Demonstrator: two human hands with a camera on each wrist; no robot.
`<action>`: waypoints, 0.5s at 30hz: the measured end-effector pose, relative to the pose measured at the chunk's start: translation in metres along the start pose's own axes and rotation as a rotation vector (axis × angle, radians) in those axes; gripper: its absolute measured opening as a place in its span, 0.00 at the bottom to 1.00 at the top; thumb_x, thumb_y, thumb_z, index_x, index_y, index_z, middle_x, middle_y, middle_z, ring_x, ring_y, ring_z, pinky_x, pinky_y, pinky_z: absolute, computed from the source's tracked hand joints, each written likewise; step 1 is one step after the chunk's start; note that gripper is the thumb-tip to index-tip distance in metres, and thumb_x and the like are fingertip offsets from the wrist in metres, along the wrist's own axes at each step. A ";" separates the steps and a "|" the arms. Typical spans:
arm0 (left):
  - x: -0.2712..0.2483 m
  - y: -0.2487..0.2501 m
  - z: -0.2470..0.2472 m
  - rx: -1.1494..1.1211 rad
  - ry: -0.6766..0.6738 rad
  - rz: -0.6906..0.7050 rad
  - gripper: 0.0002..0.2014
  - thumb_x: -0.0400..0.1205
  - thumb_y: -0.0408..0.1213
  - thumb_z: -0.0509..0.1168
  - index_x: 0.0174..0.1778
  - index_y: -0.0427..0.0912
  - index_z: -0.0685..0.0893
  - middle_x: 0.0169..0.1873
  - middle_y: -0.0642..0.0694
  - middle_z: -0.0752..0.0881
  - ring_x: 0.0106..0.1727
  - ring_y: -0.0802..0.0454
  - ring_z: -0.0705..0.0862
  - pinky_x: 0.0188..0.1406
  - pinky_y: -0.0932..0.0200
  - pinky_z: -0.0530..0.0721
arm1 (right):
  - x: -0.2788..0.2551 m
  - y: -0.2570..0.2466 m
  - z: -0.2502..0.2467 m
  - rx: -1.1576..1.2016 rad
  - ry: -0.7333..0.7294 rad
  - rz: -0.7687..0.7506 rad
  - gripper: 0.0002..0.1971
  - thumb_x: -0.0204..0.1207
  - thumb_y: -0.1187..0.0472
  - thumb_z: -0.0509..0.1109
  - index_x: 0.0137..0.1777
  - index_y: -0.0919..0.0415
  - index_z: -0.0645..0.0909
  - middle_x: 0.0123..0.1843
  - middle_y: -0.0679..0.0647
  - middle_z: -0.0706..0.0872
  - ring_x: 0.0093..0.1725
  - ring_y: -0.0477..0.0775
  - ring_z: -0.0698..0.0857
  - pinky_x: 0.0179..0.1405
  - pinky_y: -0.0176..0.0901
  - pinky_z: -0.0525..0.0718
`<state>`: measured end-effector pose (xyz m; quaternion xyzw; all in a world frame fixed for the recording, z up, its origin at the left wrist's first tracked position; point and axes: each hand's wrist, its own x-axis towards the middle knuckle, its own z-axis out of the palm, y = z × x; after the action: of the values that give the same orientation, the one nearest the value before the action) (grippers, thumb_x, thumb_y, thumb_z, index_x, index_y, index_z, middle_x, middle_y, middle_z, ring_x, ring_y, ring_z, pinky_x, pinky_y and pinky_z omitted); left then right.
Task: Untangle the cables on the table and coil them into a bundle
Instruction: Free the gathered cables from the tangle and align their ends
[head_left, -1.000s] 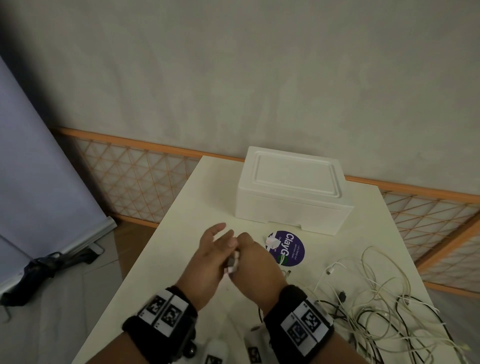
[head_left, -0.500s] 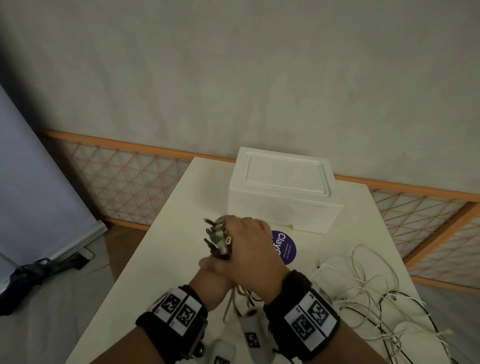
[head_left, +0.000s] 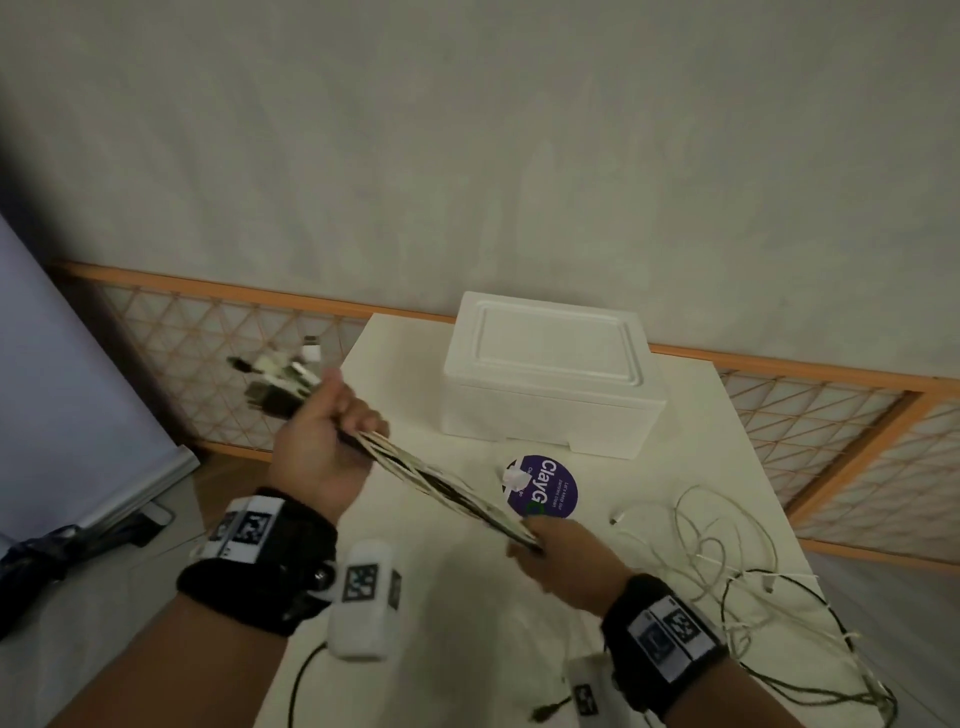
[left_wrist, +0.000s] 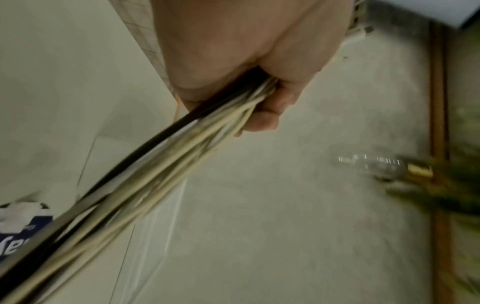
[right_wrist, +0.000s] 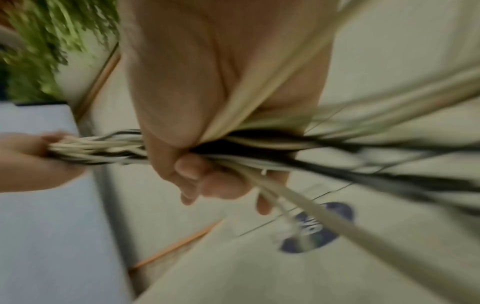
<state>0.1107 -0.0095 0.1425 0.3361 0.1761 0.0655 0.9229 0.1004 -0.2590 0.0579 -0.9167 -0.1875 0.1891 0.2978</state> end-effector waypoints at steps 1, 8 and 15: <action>0.005 0.005 -0.007 -0.046 0.058 -0.017 0.19 0.81 0.46 0.64 0.25 0.47 0.68 0.18 0.52 0.66 0.25 0.55 0.66 0.38 0.60 0.72 | -0.002 0.013 -0.005 -0.051 0.059 0.015 0.05 0.80 0.56 0.65 0.49 0.54 0.81 0.33 0.40 0.78 0.33 0.37 0.78 0.38 0.36 0.78; 0.026 -0.014 -0.093 0.255 0.315 -0.304 0.19 0.79 0.53 0.68 0.58 0.42 0.81 0.50 0.42 0.87 0.61 0.44 0.83 0.65 0.47 0.77 | -0.004 0.002 -0.053 -0.145 0.261 -0.104 0.05 0.81 0.56 0.66 0.48 0.54 0.82 0.35 0.42 0.80 0.37 0.45 0.77 0.35 0.31 0.71; -0.012 -0.013 -0.069 1.018 0.135 0.272 0.34 0.66 0.45 0.81 0.67 0.46 0.77 0.63 0.51 0.80 0.61 0.56 0.79 0.59 0.60 0.76 | -0.004 -0.050 -0.070 -0.304 0.283 -0.253 0.08 0.81 0.59 0.62 0.51 0.58 0.82 0.45 0.54 0.86 0.46 0.55 0.83 0.41 0.44 0.74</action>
<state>0.0742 0.0186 0.0884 0.7564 0.1995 0.1126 0.6127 0.1176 -0.2563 0.1422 -0.9377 -0.2835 -0.0105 0.2008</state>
